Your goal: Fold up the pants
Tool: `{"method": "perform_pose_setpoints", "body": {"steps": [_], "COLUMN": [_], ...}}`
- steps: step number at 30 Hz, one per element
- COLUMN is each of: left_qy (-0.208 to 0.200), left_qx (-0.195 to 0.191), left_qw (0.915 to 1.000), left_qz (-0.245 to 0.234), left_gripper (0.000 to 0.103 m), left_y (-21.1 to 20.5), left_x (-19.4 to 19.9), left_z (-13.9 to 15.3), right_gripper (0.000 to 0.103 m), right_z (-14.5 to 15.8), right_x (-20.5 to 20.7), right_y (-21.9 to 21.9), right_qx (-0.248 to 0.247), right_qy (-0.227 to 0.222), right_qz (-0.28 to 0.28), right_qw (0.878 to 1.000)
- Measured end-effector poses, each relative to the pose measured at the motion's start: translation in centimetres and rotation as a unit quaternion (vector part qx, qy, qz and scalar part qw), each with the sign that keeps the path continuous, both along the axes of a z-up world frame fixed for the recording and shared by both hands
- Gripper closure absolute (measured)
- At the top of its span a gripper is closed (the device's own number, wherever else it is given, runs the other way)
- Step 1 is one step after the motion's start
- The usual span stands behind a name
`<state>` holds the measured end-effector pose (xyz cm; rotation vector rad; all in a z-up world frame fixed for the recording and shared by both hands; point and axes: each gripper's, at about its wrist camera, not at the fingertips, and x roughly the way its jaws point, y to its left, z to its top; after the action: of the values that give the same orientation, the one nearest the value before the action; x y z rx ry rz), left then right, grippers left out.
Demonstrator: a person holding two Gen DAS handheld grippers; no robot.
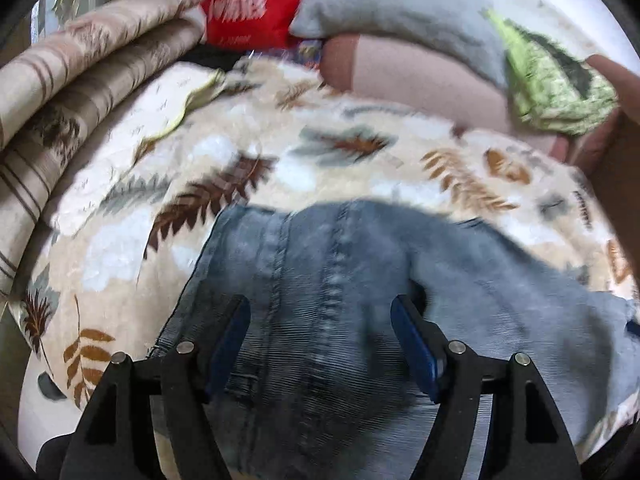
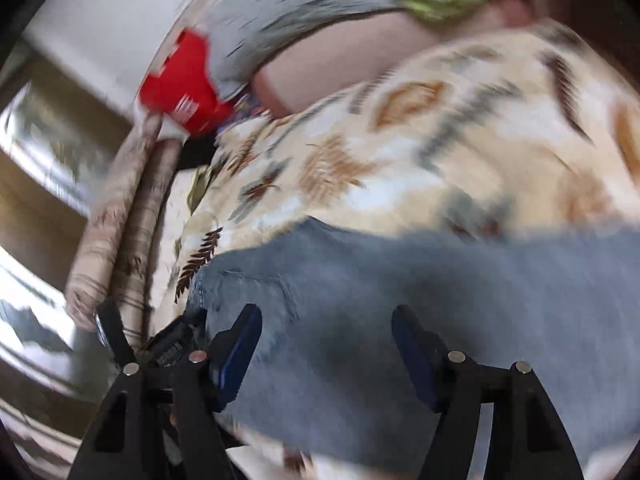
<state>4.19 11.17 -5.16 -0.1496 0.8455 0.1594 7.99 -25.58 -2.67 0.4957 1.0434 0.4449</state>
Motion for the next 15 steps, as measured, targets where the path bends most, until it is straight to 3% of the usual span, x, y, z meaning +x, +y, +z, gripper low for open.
{"method": "perform_pose_setpoints", "body": {"steps": [2, 3, 4, 5, 6, 7, 8, 11, 13, 14, 15], "left_qy": [0.003, 0.027, 0.074, 0.087, 0.070, 0.075, 0.079, 0.053, 0.052, 0.061, 0.077], "left_qx": [0.045, 0.068, 0.066, 0.048, 0.038, 0.040, 0.038, 0.044, 0.049, 0.054, 0.049], "left_qw": [0.9989, 0.9973, 0.9951, 0.9950, 0.9966, 0.9961, 0.9959, 0.9972, 0.9968, 0.9959, 0.9953], "left_qz": [-0.007, -0.004, 0.003, 0.009, 0.021, 0.022, 0.024, 0.032, 0.037, 0.038, 0.035], "left_gripper": [0.029, 0.029, 0.028, 0.021, 0.018, 0.018, 0.018, 0.018, 0.018, 0.017, 0.016], "left_y": [-1.2, -1.4, -0.8, -0.1, 0.7, 0.8, 0.9, 1.0, 1.3, 1.3, 1.6], "left_x": [-0.1, 0.4, 1.4, 1.7, 1.6, 1.7, 1.6, 0.9, 0.8, 0.9, 1.3], "left_z": [-0.2, -1.1, -3.2, -4.2, -4.1, -3.8, -3.3, -1.5, -1.6, -2.2, -3.0], "right_gripper": [0.032, 0.032, 0.032, 0.035, 0.041, 0.041, 0.039, 0.037, 0.030, 0.022, 0.023], "right_z": [-1.6, -3.1, -4.8, -7.0, -8.6, -8.8, -7.9, -4.7, -4.1, -4.6, -5.9], "right_x": [-1.9, -2.5, -2.6, -2.5, -2.7, -3.1, -3.4, -4.0, -4.4, -4.4, -3.9], "right_y": [-4.0, -5.7, -6.9, -8.1, -9.3, -10.4, -10.9, -11.4, -12.3, -12.8, -13.3], "right_qx": [0.041, 0.057, 0.065, 0.064, 0.086, 0.127, 0.134, 0.131, 0.122, 0.109, 0.084], "right_qy": [0.019, 0.034, 0.050, 0.076, 0.097, 0.093, 0.095, 0.039, 0.020, 0.025, 0.049], "right_qz": [-0.053, -0.073, -0.090, -0.114, -0.132, -0.144, -0.148, -0.136, -0.146, -0.160, -0.178], "right_qw": [0.998, 0.995, 0.993, 0.988, 0.983, 0.977, 0.975, 0.981, 0.982, 0.981, 0.979]}}
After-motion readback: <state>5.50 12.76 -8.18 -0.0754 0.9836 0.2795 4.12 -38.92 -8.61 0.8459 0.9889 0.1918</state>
